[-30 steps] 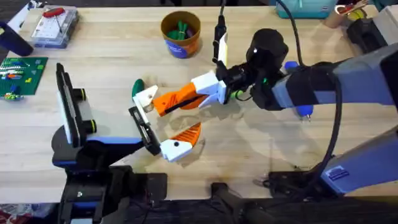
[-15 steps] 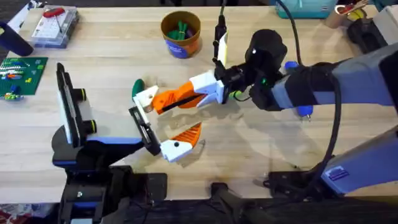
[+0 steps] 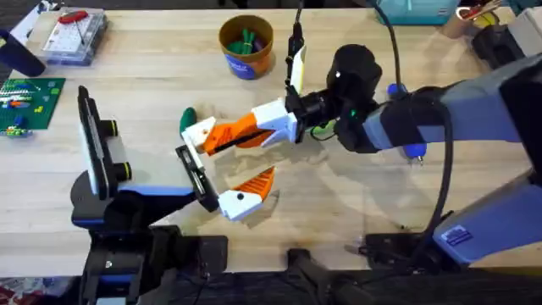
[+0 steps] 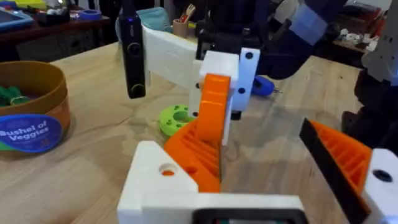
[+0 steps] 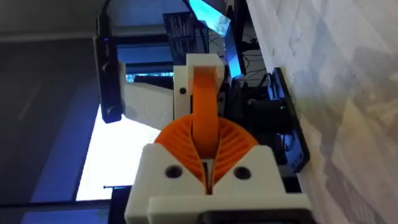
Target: Pick up the gripper from the table and insert it into the empty holder that is missing its gripper. Then pick up a screw, insert it into the mounting hole, and use the screwdriver to tighten it. Finally, clean up the table by picking up the vegetable and placing it into the bucket.
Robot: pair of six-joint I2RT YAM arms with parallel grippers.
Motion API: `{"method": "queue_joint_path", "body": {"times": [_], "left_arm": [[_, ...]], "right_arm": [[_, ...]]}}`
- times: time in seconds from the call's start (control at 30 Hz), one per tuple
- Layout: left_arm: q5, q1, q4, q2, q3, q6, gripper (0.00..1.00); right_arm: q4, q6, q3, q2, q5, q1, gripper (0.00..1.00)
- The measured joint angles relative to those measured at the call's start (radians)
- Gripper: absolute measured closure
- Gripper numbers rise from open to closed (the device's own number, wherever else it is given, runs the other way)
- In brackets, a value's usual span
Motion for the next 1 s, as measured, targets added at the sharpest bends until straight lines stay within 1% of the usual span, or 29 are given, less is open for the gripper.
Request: {"method": "queue_joint_path", "body": {"times": [0.33, 0.73, 1.0], "left_arm": [[0.000, 0.000, 0.000, 0.000, 0.000, -0.010, 0.014], [0.000, 0.000, 0.000, 0.000, 0.000, -0.010, 0.014], [-0.004, 0.000, 0.000, 0.000, 0.000, -0.018, 0.014]], "right_arm": [[0.005, -0.015, 0.006, 0.011, 0.021, 0.003, 0.982], [-0.009, -0.015, 0.023, 0.016, 0.011, 0.003, 0.982], [-0.003, -0.015, 0.102, 0.088, -0.025, 0.006, 0.982]]}}
